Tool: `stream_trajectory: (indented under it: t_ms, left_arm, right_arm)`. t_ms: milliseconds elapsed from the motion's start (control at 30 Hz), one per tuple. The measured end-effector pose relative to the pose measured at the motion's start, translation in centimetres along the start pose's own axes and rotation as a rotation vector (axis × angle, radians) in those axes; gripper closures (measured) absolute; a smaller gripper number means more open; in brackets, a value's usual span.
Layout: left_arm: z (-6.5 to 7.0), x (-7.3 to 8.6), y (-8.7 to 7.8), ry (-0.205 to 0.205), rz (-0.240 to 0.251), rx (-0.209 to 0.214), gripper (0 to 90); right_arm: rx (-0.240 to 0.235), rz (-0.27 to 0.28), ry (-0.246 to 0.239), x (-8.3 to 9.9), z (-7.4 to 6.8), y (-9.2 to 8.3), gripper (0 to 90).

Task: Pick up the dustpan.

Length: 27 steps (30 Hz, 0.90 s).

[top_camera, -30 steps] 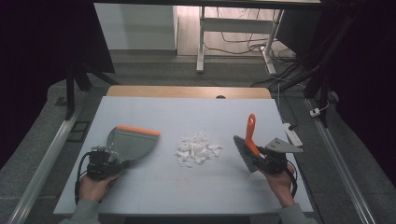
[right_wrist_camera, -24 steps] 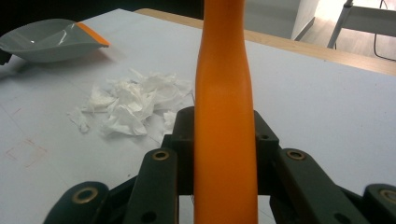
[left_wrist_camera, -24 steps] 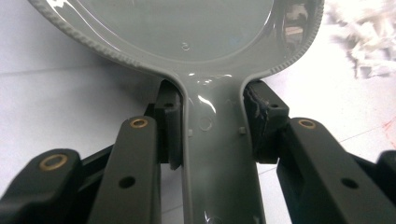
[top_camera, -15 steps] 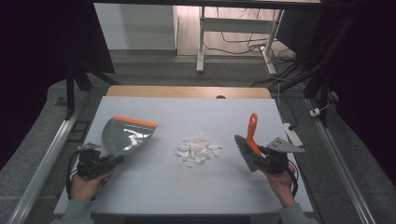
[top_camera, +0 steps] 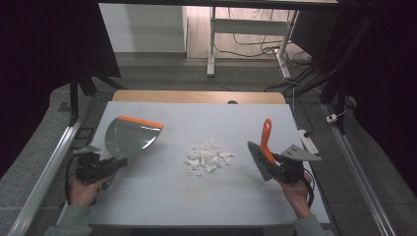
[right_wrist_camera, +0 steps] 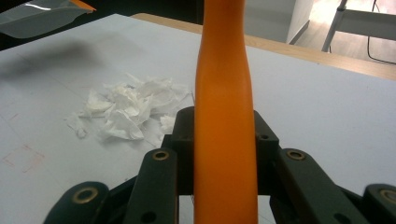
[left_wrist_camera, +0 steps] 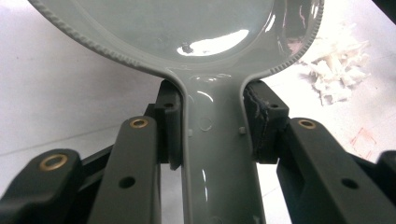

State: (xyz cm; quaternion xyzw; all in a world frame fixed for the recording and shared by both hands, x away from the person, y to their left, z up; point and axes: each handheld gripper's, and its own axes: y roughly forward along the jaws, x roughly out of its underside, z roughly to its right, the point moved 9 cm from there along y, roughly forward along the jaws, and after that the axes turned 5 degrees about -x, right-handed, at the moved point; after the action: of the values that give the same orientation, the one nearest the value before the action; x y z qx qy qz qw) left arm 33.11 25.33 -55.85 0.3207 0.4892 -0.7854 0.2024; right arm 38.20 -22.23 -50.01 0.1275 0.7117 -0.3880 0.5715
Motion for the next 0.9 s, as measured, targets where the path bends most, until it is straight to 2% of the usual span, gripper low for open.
stream_trajectory:
  t_ms: [167, 333, 433, 600, 700, 900]
  left_arm:
    - [-0.4, -0.8, 0.1, 0.037, 0.015, 0.014, 61.9]
    - [-0.1, -1.0, -0.2, 0.079, 0.024, 0.041, 61.8]
    - [0.5, -0.9, -0.7, 0.105, 0.026, 0.061, 61.8]
    - [1.7, -0.7, -1.9, 0.198, 0.01, 0.111, 61.9]
    - [2.3, -0.6, -2.3, 0.24, 0.001, 0.138, 61.9]
    - [3.3, -0.3, -2.7, 0.292, -0.022, 0.163, 61.8]
  right_arm:
    - [0.0, 0.0, 0.002, 0.0, 0.0, 0.0, 70.2]
    - [0.003, -0.004, 0.003, 0.1, 0.1, 0.1, 70.2]
    - [0.005, -0.003, 0.002, 0.1, 0.1, 0.0, 70.2]
    - [0.002, 0.002, 0.003, 0.0, 0.1, -0.1, 70.2]
    - [0.001, -0.001, 0.004, 0.1, 0.1, 0.0, 70.2]
    - [0.001, -0.001, 0.004, 0.1, 0.1, 0.0, 70.2]
